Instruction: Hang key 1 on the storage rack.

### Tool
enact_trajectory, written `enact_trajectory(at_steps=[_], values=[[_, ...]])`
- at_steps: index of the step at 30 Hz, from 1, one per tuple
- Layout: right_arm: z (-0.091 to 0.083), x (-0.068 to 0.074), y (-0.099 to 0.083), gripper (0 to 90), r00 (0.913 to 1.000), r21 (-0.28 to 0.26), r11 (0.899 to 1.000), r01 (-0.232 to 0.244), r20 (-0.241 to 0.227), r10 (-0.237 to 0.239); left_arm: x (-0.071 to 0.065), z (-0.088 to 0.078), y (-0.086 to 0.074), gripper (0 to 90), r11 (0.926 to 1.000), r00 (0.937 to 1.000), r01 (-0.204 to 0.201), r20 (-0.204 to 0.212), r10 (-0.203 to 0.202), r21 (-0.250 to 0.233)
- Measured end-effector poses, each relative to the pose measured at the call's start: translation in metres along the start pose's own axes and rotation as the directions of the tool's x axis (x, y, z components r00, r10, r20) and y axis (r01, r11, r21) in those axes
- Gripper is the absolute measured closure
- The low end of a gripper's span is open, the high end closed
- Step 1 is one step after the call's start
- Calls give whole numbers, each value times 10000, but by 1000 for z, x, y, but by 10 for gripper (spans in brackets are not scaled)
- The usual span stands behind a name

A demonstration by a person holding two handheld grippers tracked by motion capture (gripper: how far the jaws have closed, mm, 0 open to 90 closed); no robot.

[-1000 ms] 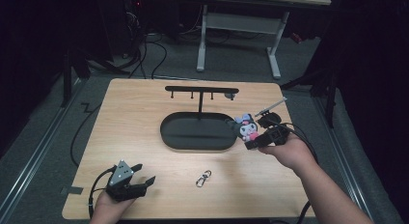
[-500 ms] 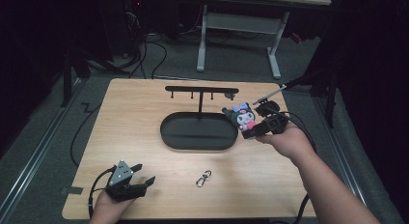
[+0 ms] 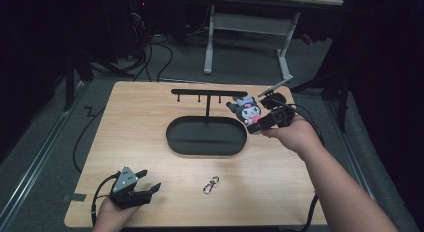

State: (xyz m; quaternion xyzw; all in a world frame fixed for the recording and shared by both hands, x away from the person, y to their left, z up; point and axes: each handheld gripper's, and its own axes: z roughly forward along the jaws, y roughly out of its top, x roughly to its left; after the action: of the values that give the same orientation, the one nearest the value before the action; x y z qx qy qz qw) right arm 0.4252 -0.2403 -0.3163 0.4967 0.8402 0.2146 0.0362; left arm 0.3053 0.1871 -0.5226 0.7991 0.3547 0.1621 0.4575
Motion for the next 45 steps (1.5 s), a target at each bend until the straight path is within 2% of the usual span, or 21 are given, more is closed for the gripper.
enact_trajectory(at_steps=[9,20,27,36,45], values=[[-4,-2,16,489,9998,-212,9997,-117,182,121,0,0,0,308,10000,10000,9,7,-9,-37],[-6,-10,22,489,9988,-424,9987,-285,375,301,0,0,0,308,10000,10000,-36,54,36,15],[-1,-16,13,489,9983,-348,9987,-385,435,400,-1,1,0,308,10000,10000,-46,85,46,50],[10,-26,-5,488,9975,-206,9976,-655,242,660,-2,3,-1,308,9999,9999,-120,118,119,115],[29,-30,-16,487,9970,42,9971,-760,137,759,-3,4,-1,308,9998,9998,-143,129,141,157]])
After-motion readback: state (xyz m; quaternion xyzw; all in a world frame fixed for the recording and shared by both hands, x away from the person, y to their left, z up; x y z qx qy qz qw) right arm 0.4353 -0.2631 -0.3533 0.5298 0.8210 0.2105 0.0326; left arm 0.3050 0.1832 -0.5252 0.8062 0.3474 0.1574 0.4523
